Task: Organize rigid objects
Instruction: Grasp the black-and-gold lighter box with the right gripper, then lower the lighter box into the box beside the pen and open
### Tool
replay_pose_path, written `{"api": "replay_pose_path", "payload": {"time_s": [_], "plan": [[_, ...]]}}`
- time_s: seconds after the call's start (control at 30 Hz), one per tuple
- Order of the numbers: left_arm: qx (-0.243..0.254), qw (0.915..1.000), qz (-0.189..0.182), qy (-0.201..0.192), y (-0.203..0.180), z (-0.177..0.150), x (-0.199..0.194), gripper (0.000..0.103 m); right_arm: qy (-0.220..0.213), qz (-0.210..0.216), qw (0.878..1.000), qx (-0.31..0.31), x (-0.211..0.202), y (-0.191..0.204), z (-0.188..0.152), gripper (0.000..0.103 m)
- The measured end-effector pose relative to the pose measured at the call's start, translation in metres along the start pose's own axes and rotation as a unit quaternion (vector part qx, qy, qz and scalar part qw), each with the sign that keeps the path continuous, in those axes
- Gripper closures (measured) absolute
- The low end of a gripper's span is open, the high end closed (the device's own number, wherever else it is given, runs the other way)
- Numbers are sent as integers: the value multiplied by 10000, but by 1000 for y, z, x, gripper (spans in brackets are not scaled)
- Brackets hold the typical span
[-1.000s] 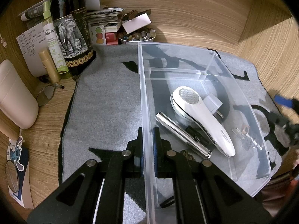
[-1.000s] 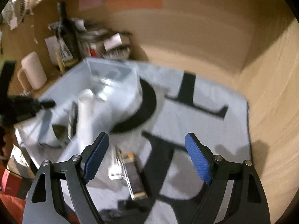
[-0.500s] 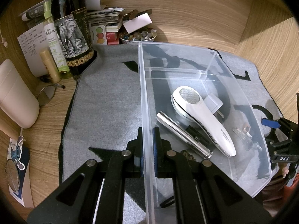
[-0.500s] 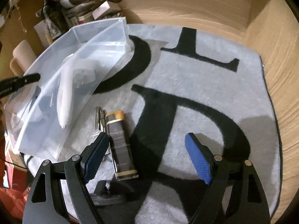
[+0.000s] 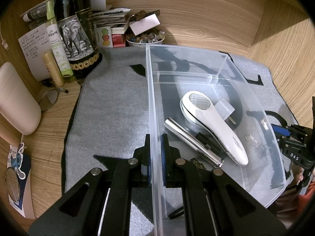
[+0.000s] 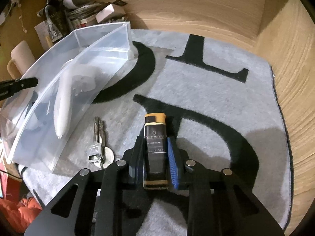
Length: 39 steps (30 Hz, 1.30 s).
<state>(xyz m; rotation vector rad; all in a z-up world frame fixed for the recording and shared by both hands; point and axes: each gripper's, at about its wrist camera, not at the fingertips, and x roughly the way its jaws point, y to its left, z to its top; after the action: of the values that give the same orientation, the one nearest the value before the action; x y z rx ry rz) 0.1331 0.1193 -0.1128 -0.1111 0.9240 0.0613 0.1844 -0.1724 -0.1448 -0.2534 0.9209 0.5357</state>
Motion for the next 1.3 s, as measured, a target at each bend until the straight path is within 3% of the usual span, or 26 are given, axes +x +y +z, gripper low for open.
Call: {"api": "replay_pose_path", "payload": {"time_s": [0.6, 0.9, 1.3], "plan": [[-3, 10000, 3, -1, 0, 0, 0, 96, -1118, -61, 9931, -358, -55, 30, 54, 81], [-4, 10000, -4, -1, -1, 0, 0, 96, -1606, 176, 9841, -731, -79, 61, 76, 81], [7, 10000, -31, -37, -3, -1, 0, 96, -1656, 657, 9778, -1107, -71, 104, 90, 81]]}}
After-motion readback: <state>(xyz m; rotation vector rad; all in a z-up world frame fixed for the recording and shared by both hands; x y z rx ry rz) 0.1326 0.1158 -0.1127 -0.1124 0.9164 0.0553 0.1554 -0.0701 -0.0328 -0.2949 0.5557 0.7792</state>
